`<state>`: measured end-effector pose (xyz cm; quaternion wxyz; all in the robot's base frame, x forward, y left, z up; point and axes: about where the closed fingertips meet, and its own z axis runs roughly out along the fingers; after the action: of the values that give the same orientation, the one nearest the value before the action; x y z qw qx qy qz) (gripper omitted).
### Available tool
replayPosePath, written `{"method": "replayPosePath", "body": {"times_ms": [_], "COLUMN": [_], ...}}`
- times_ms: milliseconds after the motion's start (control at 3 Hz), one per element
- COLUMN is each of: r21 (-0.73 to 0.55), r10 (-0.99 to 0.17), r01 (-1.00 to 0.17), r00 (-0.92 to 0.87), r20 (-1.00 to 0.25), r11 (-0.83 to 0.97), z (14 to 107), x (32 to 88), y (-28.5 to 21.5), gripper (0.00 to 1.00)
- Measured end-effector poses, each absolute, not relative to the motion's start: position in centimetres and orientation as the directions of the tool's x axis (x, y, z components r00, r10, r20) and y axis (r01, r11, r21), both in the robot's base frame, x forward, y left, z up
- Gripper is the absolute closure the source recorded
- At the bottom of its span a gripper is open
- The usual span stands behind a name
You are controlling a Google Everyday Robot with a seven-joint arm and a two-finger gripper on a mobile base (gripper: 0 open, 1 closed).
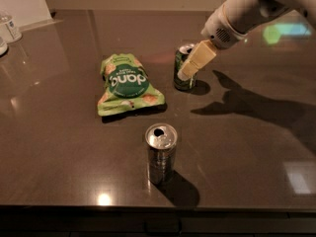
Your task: Move green can near redbull can
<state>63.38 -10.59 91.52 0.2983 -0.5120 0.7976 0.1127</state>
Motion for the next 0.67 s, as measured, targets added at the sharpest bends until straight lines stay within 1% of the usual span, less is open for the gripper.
{"method": "replayPosePath", "body": {"times_ms": [333, 667], "r21": [-0.111, -0.102], "r10": [-0.751, -0.760], "r01": [-0.893, -0.906], "r00": [-0.292, -0.280], "r20": [-0.593, -0.586], "r11": [0.435, 0.412], "z": [90.70, 90.27], "x": [63.61, 63.51], "y": [-10.02, -9.47], "gripper": [0.00, 0.18]}}
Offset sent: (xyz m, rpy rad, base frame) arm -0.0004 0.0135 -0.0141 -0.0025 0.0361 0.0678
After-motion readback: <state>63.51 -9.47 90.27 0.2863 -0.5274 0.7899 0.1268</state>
